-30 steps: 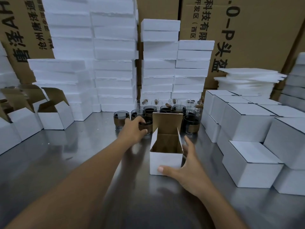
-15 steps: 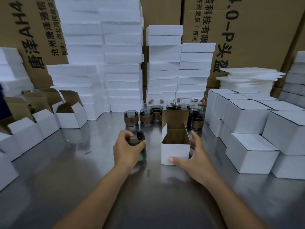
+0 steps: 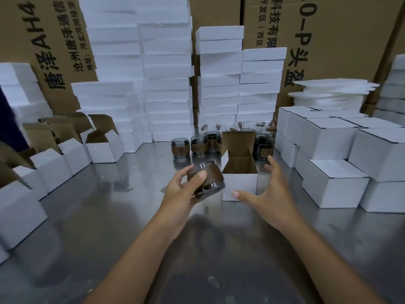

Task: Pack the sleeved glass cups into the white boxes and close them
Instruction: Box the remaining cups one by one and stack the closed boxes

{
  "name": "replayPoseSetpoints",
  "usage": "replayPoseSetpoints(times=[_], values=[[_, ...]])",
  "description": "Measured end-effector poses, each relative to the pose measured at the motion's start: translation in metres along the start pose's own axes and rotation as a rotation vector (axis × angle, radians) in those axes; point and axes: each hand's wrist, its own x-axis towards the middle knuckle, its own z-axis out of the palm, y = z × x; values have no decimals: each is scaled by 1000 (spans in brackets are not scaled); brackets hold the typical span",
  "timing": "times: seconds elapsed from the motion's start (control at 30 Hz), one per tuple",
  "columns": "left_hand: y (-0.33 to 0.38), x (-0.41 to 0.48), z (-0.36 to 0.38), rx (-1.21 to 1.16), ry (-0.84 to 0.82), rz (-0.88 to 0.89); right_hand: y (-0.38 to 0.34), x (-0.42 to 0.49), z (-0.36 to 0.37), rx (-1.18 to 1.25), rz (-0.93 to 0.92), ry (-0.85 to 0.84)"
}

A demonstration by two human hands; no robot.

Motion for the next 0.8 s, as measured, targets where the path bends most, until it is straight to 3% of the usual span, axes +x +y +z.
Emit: replayPoseSetpoints(times=[0.13, 0.23, 0.3, 0.57, 0.8], values=[[0, -1, 1, 43, -59, -10, -8, -5, 1, -74, -93, 94], [1, -1, 0, 51, -59, -19, -15, -10, 4, 37, -308, 257], [2, -1, 2, 48, -69, -26, -18, -13, 6, 113, -418, 269], [-2, -3, 9, 94, -150, -12, -16, -18, 28, 245, -254, -207], [-2, -5, 9, 137, -187, -34, -14, -16, 33, 383, -151, -257]])
